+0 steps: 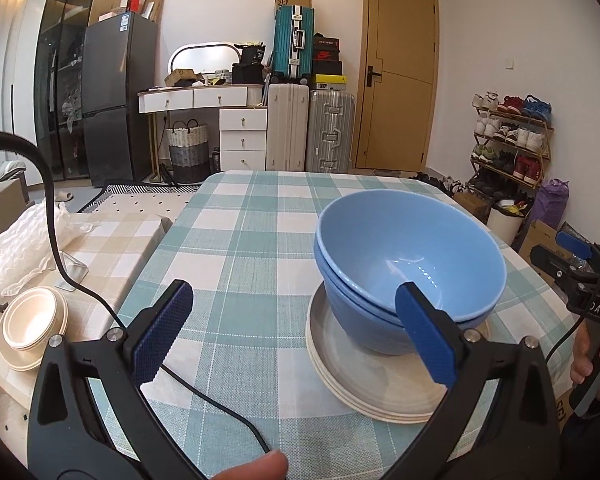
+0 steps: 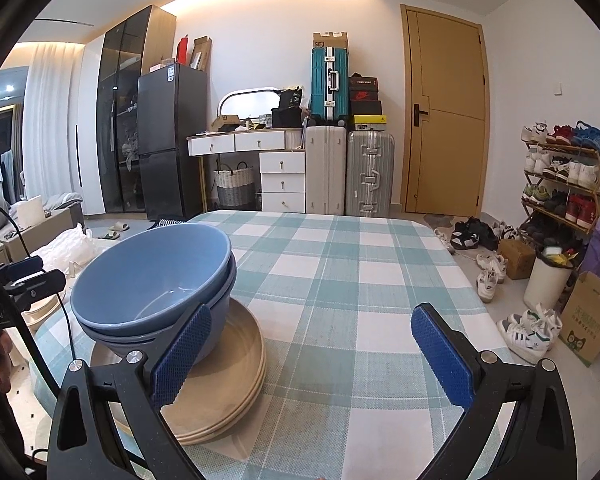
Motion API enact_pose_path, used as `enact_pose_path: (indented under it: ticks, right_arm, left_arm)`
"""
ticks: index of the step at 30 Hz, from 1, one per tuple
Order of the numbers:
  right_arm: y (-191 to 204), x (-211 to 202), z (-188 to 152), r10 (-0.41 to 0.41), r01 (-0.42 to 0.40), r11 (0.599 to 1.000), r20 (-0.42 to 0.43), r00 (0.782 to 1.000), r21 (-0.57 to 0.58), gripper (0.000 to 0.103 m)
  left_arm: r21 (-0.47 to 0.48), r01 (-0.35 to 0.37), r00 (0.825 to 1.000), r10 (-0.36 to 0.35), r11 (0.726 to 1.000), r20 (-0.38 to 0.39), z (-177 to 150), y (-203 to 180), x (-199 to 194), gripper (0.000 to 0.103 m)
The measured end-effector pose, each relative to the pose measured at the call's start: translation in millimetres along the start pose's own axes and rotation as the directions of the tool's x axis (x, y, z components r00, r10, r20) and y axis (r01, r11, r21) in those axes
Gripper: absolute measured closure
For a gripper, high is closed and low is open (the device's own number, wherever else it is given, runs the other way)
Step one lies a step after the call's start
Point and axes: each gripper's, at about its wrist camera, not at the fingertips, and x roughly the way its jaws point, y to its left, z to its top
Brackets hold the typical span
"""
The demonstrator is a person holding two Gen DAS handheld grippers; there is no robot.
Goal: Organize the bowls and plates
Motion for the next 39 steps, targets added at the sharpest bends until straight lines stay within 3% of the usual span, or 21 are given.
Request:
enact_pose_path:
  ticks: [39]
  right_arm:
    - [-3.0, -0.7, -4.0, -0.021, 0.021, 1.0, -0.005, 1.0, 0.023, 0.001]
  left_arm:
    - [0.019, -0.002, 1.0, 0.002, 1.0, -0.006, -4.5, -9.4, 4.9, 0.002]
